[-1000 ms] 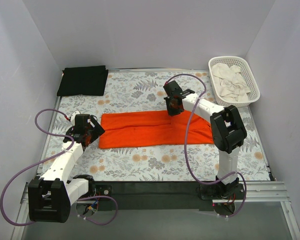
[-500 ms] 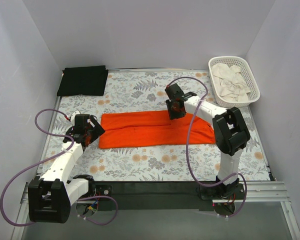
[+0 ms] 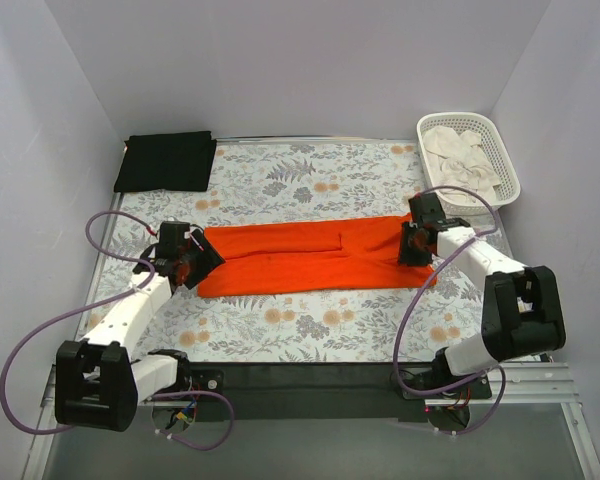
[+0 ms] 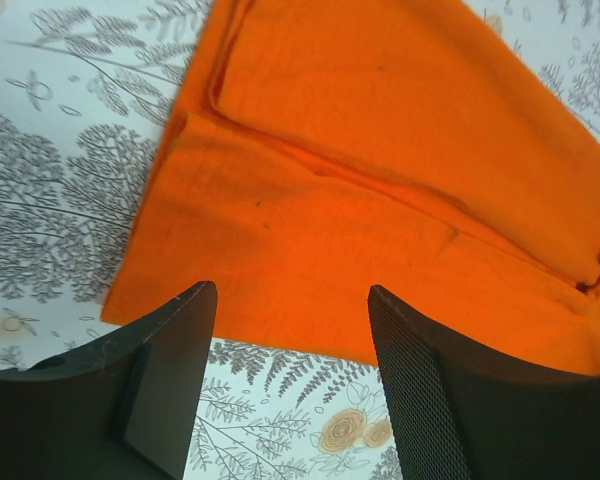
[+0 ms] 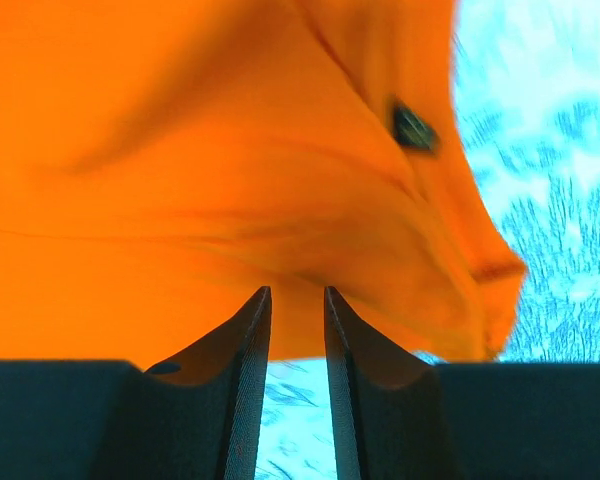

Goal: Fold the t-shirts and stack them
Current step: Fold the tshirt

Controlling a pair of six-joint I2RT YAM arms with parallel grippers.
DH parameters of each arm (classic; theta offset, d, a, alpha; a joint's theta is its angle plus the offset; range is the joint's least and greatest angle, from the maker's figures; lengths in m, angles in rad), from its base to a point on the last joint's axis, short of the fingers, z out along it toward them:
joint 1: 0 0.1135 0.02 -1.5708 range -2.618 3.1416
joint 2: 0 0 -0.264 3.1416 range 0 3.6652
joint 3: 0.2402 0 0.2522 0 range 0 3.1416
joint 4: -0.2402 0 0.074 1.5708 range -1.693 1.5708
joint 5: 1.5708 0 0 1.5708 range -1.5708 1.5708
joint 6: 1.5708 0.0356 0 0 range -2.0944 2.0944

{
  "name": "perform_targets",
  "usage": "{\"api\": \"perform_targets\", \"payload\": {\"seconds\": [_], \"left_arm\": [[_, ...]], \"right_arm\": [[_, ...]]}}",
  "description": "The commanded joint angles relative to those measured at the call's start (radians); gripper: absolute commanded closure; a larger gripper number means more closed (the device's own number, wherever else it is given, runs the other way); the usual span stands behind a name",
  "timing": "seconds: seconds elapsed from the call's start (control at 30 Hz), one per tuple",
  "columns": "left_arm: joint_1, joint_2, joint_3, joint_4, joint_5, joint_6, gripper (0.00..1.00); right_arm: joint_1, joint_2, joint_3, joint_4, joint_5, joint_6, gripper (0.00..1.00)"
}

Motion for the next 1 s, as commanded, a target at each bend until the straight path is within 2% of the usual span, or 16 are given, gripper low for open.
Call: {"api": "perform_targets", "payload": {"seconds": [0.0, 0.17, 0.3, 0.57, 0.7, 0.97], "left_arm": [[-0.016, 0.049, -0.014, 0.034, 0.052, -0.045, 0.42], [-0.018, 0.060, -0.020, 0.048, 0.061, -0.081, 0.42], [-0.018, 0.046, 0.018, 0.041, 0.023, -0.041, 0.41], [-0.036, 0.134, 0.153, 0.045, 0.029, 0.046, 0.31], [-0.051, 0.264, 0.242, 0.071, 0.036, 0.100, 0.29], [-0.084, 0.526, 0.414, 0.101, 0.016, 0.152, 0.28]], "right_arm": [[-0.099, -0.067, -0.110, 0.048, -0.070, 0.053, 0.71], [-0.232, -0.123, -0.225, 0.061, -0.058, 0.099, 0.71], [-0.304, -0.178, -0.256, 0.061, -0.029, 0.119, 0.71], [-0.277, -0.242, -0.161, 0.056, -0.170, 0.102, 0.69], [-0.232, -0.221, -0.149, 0.074, -0.226, 0.155, 0.68], [-0.185, -0.097, -0.141, 0.159, -0.234, 0.208, 0.68]]}}
